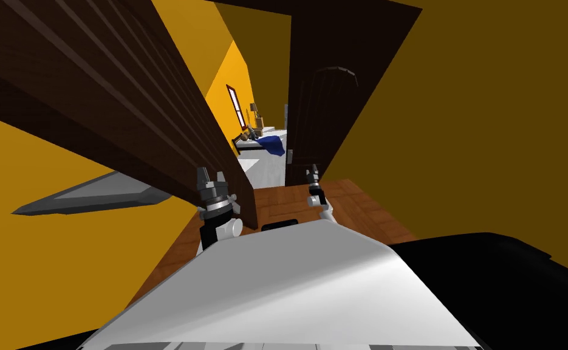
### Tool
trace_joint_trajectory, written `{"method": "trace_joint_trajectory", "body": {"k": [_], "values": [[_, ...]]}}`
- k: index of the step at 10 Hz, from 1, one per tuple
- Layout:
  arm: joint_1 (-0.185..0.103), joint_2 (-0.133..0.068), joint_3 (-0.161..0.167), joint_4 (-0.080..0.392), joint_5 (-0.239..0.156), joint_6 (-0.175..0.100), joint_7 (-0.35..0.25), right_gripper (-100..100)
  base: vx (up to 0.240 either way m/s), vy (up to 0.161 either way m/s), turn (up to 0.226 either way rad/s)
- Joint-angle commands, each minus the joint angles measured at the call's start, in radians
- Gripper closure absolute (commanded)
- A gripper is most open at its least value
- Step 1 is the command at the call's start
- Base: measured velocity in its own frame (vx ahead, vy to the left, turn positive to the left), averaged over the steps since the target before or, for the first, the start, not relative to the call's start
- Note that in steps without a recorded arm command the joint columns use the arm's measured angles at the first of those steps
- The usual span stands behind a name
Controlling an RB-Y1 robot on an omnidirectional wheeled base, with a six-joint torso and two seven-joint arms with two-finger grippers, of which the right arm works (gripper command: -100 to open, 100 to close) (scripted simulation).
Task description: Pull the door open
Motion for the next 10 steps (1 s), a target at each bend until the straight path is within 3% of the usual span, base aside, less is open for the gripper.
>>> {"method": "trace_joint_trajectory", "body": {"k": [1, 2, 5, 6, 10], "values": [[-0.029, -0.013, -0.001, 0.05, -0.017, 0.0, 0.007, -100, 0.075, -0.01, 0.13], [-0.029, -0.013, -0.001, 0.062, -0.017, 0.0, 0.007, -100, 0.057, -0.002, 0.04], [-0.08, -0.04, -0.002, 0.164, -0.051, 0.006, 0.021, -100, 0.084, -0.002, 0.116], [-0.08, -0.04, -0.002, 0.168, -0.051, 0.006, 0.021, -100, 0.069, -0.007, 0.031], [-0.13, -0.066, -0.004, 0.27, -0.084, 0.012, 0.034, -100, 0.06, -0.01, 0.079]]}}
